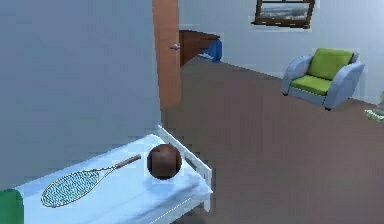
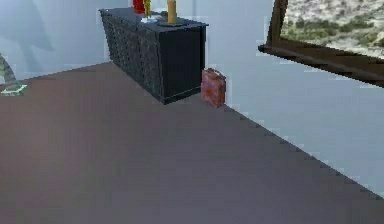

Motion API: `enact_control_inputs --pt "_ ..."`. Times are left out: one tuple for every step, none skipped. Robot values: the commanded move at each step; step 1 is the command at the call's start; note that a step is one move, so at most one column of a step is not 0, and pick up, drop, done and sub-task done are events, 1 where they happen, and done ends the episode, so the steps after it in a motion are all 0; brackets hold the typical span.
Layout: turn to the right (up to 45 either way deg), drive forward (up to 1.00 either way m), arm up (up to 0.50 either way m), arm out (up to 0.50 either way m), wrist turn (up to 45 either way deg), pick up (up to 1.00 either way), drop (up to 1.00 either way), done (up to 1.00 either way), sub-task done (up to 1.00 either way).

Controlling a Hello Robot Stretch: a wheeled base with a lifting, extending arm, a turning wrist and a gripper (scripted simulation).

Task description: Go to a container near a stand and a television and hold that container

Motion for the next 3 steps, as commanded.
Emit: enact_control_inputs --pt "45.0 0.00 0.00 0.00 0.0 0.00 0.00 0.00 0.00" --pt "45.0 0.00 0.00 0.00 0.0 0.00 0.00 0.00 0.00" --pt "27.0 0.00 0.00 0.00 0.0 0.00 0.00 0.00 0.00"
